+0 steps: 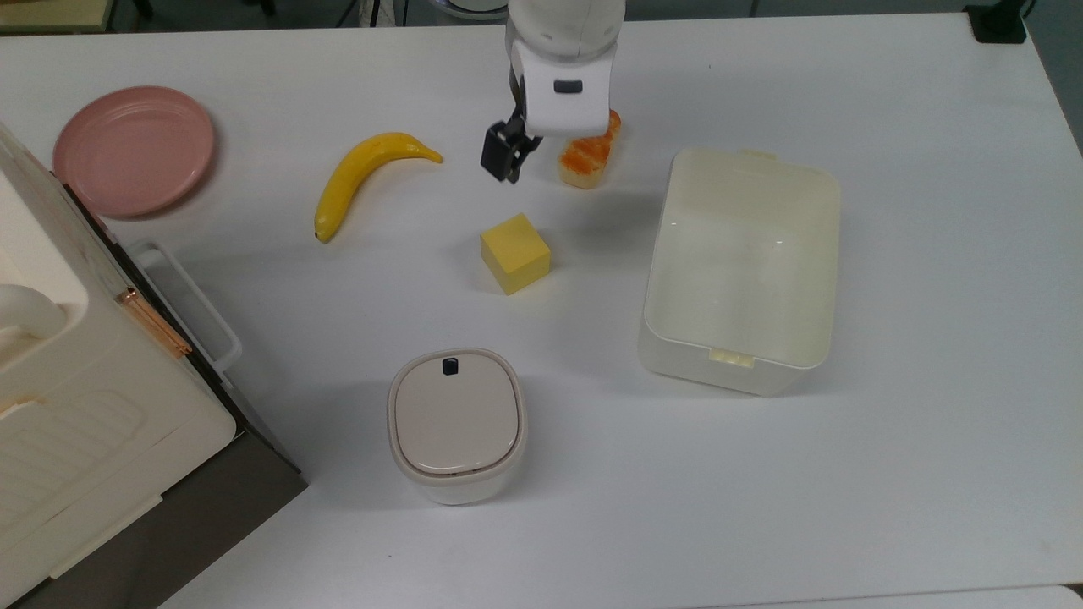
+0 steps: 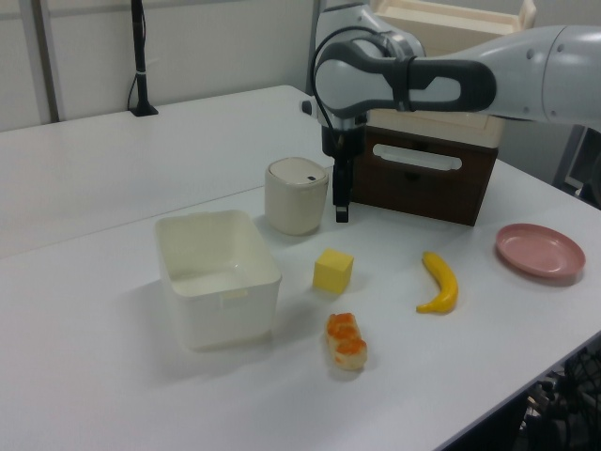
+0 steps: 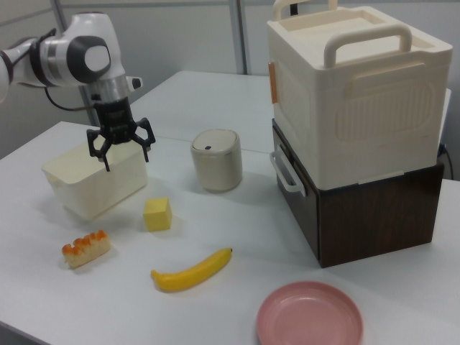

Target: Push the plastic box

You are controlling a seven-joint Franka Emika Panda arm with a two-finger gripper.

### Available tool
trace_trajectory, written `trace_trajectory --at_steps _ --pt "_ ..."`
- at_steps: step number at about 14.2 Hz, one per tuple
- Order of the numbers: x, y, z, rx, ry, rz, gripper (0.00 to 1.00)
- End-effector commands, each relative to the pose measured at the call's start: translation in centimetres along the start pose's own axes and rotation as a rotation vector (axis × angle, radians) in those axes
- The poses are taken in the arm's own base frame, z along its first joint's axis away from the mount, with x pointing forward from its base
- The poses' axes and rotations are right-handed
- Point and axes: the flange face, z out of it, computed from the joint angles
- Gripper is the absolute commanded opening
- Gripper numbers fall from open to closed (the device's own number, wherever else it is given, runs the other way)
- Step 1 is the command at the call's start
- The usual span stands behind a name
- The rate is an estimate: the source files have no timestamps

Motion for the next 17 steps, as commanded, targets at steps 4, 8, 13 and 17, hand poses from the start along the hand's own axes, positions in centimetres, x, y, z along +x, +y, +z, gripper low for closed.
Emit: trace_trajectory --at_steps 4,8,13,17 --pt "3.6 -0.4 4.2 -0.065 -0.026 -0.166 1.00" --pt "6.8 -4.1 5.1 -0.061 -0.025 -0.110 1.00" --pt "11.4 -8.4 8.2 -0.077 -0.021 -0.051 1.00" --pt "13.5 -10.4 8.5 -0.057 0.025 0.042 1.00"
